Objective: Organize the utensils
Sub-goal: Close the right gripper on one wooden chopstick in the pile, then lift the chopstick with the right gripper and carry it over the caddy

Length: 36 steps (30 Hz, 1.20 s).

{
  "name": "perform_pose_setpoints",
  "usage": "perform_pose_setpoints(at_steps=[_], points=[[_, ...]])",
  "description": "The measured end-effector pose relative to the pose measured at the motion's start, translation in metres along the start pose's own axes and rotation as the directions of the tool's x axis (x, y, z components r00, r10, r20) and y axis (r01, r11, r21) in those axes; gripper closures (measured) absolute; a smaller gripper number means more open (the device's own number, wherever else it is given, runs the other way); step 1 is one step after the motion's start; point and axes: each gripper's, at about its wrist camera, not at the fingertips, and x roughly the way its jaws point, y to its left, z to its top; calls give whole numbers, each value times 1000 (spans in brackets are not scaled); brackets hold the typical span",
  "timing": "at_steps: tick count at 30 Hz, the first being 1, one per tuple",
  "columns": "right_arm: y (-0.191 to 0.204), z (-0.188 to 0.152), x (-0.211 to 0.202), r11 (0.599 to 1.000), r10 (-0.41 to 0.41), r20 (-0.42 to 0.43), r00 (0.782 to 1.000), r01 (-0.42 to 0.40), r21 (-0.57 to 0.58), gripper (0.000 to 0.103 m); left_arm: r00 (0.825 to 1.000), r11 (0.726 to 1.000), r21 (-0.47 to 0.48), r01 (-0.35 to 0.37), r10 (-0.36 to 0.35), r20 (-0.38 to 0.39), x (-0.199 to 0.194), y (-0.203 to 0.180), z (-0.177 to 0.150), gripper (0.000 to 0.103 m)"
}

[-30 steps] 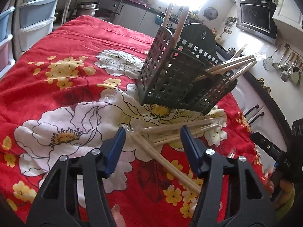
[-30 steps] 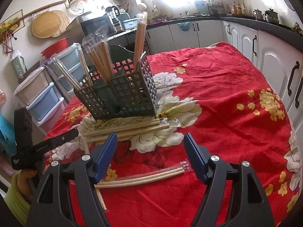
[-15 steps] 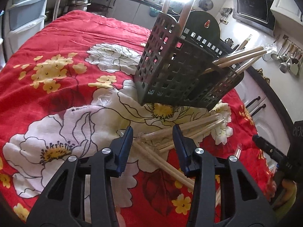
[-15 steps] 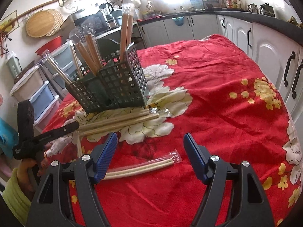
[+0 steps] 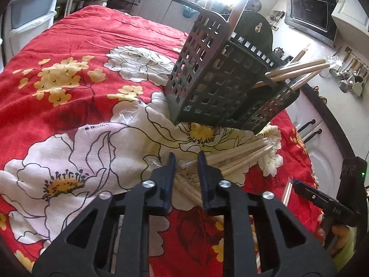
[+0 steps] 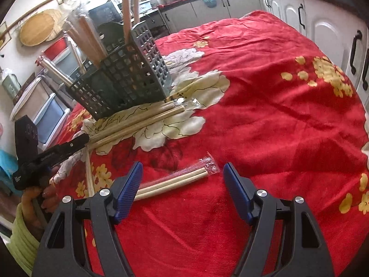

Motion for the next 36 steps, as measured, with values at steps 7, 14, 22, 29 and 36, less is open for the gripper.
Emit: perform_pose_setpoints(at_steps=[7, 14, 22, 29, 36], points=[[-7, 3, 6, 1000, 7, 0, 1000, -7, 23, 43, 1000, 1000, -5, 9, -9, 1, -1, 1, -1, 98], [-17, 4, 11, 998, -21, 17, 1000, 20, 64, 96, 1000, 1000, -6, 16, -16, 13, -5, 0, -1, 99], [-22, 4, 3, 995, 26, 55, 998, -31, 99, 100, 999, 1000, -9, 20, -19, 46, -16, -1, 0, 99], [-2, 11, -23, 998, 50, 137, 989, -55, 34, 101, 994, 999, -14, 44, -43, 100, -36, -9, 5, 99], [19, 22, -49, 996, 89, 210, 974, -84, -30, 101, 985, 997, 13, 72, -74, 158, -60, -24, 11, 100]])
